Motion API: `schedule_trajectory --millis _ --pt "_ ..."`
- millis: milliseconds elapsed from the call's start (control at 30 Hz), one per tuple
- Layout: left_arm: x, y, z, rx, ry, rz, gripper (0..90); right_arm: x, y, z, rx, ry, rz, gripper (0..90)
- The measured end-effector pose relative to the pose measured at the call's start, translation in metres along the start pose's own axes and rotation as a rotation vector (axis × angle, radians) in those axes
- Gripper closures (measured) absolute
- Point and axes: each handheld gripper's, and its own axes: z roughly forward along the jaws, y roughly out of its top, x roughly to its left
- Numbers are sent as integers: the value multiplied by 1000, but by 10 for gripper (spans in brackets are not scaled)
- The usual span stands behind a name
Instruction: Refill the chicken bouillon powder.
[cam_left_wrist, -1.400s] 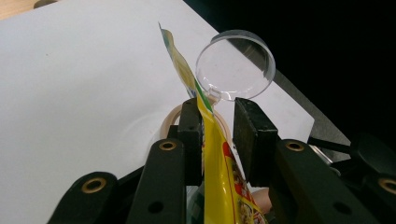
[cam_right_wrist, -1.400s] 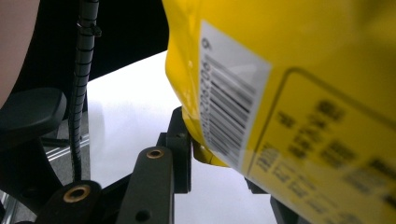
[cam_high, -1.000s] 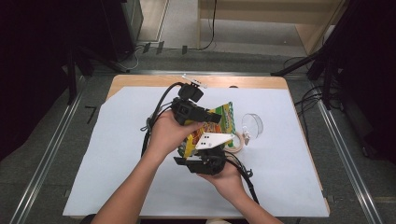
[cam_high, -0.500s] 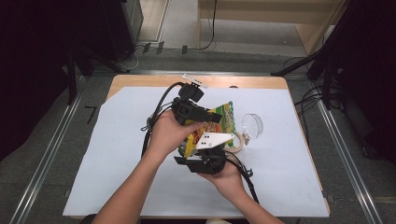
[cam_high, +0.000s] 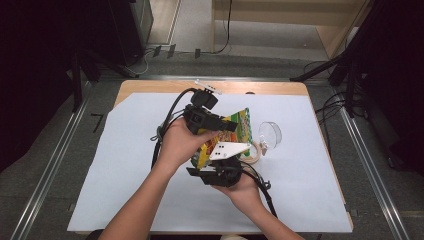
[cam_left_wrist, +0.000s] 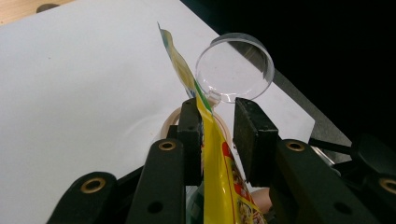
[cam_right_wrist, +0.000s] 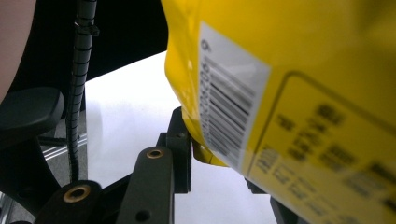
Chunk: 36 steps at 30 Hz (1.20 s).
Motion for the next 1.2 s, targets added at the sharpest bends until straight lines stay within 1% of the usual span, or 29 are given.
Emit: schedule_trajectory --millis 167,367,633,800,867,1033,1200 --pt "0 0 0 3 3 -1 732 0 0 1 2 3 10 696" --pt "1 -1 -1 2 8 -1 734 0 1 2 2 6 -3 696" --pt "0 1 -2 7 17 -2 736 0 2 2 -3 13 -1 696" --pt "1 2 -2 16 25 0 736 0 4 1 -4 16 9 695" --pt "1 2 -3 16 25 -5 736 2 4 1 -6 23 18 695" --pt "0 2 -2 14 25 1 733 1 4 2 -4 17 4 696" --pt "1 2 -2 17 22 -4 733 1 4 2 -4 22 15 695"
